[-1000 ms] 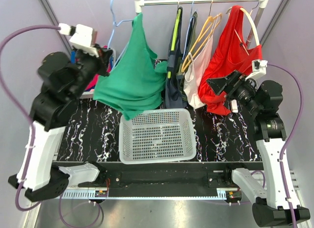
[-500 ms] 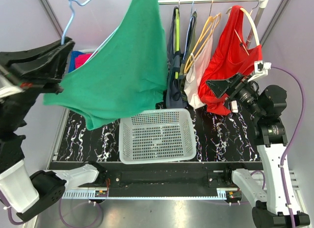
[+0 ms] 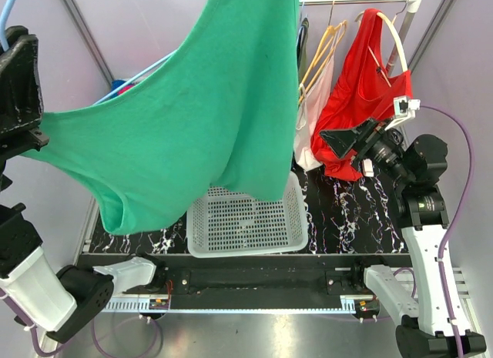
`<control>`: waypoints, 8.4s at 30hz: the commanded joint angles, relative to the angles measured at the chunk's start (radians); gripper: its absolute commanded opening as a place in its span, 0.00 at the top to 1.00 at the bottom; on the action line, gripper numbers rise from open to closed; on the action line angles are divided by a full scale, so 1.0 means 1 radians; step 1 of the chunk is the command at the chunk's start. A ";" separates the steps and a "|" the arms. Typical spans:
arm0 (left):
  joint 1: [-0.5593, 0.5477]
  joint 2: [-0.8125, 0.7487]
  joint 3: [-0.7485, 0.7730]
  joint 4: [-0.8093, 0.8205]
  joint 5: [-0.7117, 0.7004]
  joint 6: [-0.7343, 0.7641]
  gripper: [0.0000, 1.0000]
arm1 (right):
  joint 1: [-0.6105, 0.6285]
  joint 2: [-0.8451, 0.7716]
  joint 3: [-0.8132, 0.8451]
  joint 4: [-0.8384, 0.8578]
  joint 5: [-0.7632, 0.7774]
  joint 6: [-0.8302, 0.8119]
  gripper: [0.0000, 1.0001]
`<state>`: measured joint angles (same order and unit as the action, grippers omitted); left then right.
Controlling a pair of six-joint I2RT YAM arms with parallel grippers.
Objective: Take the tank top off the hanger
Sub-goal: Pick up the hanger from the clothesline, then remove the tank top from the hanger, then place the tank top in the bin.
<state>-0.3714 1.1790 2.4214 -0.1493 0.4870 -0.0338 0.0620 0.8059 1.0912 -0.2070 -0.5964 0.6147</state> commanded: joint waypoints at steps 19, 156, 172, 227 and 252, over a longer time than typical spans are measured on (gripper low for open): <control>0.094 -0.263 -0.749 0.152 0.065 0.026 1.00 | 0.009 -0.036 0.073 0.126 -0.086 0.005 0.00; -0.319 0.188 -0.441 0.083 -0.116 -0.077 1.00 | 0.878 0.222 0.209 0.041 0.539 -0.521 0.13; -0.320 0.111 -0.509 0.070 -0.111 -0.074 1.00 | 1.065 0.464 0.234 0.290 0.823 -0.740 0.17; -0.319 -0.105 -0.662 -0.032 -0.536 0.284 1.00 | 1.277 0.170 0.413 -0.009 1.054 -0.784 0.91; -0.319 -0.130 -0.734 -0.027 -0.577 0.298 1.00 | 1.282 0.394 0.754 -0.054 0.618 -0.688 0.92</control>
<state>-0.6884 1.0737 1.7123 -0.2287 -0.0563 0.2451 1.3365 1.2224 1.7569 -0.3309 0.1257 -0.0879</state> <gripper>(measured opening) 0.024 0.088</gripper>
